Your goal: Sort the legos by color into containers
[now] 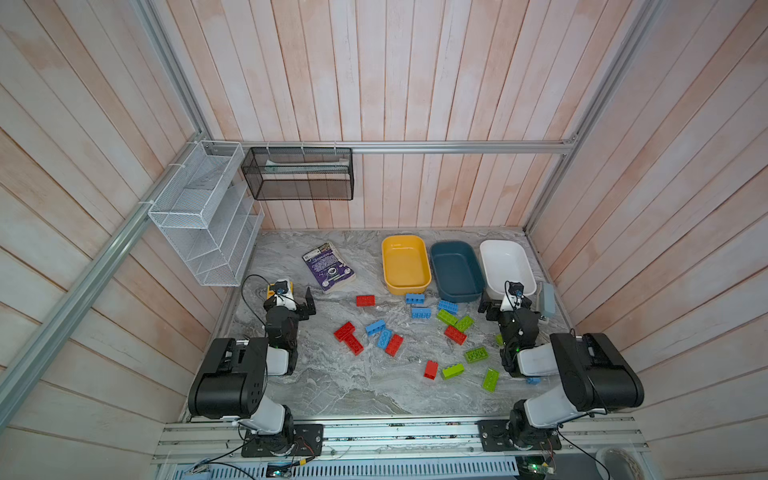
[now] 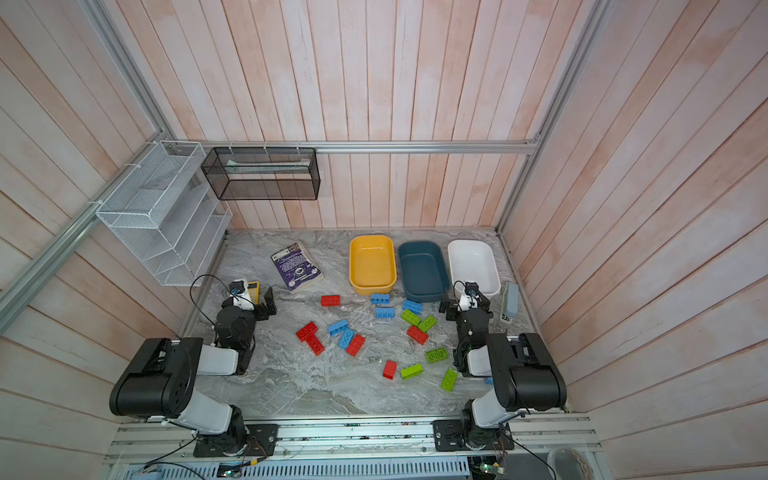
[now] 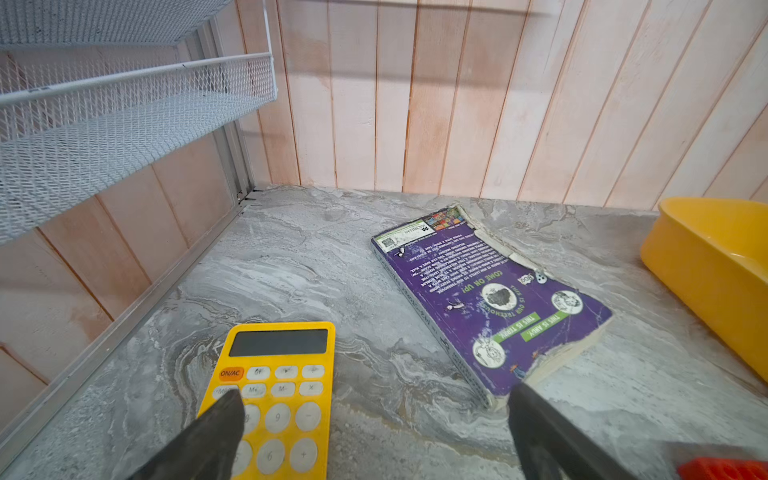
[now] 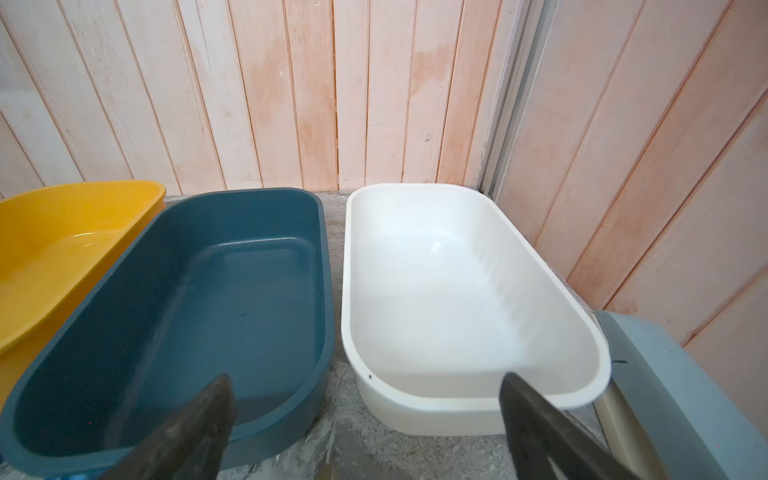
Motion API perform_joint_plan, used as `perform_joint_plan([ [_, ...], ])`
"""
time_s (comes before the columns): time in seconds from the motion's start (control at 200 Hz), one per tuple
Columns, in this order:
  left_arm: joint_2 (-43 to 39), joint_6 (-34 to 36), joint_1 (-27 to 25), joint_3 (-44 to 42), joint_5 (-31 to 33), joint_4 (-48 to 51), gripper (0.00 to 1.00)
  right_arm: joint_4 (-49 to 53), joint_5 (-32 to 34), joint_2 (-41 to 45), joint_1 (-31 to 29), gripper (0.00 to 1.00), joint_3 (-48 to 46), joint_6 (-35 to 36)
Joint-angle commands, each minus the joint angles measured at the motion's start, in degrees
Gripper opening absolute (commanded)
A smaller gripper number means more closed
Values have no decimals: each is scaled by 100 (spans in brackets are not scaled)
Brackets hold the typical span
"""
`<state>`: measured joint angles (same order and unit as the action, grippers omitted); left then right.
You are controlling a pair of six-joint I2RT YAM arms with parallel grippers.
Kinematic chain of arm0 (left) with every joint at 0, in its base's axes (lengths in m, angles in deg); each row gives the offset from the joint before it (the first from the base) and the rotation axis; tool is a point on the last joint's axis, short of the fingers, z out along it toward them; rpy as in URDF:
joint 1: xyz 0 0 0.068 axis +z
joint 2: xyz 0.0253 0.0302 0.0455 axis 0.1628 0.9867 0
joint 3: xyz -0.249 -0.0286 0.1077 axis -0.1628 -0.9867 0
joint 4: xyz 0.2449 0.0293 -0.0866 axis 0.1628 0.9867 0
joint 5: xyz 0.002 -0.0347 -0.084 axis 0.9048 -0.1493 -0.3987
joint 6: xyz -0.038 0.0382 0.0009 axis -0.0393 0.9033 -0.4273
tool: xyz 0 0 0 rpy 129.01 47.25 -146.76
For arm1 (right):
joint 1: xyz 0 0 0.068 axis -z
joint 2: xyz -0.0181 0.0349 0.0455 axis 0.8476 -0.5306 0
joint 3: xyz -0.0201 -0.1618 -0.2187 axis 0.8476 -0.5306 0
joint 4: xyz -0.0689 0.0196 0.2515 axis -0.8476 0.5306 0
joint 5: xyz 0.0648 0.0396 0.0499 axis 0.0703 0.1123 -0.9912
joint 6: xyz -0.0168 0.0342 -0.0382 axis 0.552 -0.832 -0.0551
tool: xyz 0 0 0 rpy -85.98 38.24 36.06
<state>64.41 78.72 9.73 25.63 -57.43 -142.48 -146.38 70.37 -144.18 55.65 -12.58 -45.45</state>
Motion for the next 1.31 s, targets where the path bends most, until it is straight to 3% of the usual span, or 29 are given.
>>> perform_joint_plan([
  [0.0, -24, -46, 17, 38, 30, -98, 100, 28, -64, 16, 37, 100, 86, -47],
  [1.175, -30, -45, 13, 43, 30, -74, 100, 19, 29, 55, 26, 100, 64, -56],
  [1.245, -71, -63, 10, 64, 142, -125, 100, 600, 576, 334, -76, 100, 283, -158],
  [1.3, -397, -114, 8, 307, 271, 674, 100, 1906, 815, 730, -123, 100, 753, -313],
])
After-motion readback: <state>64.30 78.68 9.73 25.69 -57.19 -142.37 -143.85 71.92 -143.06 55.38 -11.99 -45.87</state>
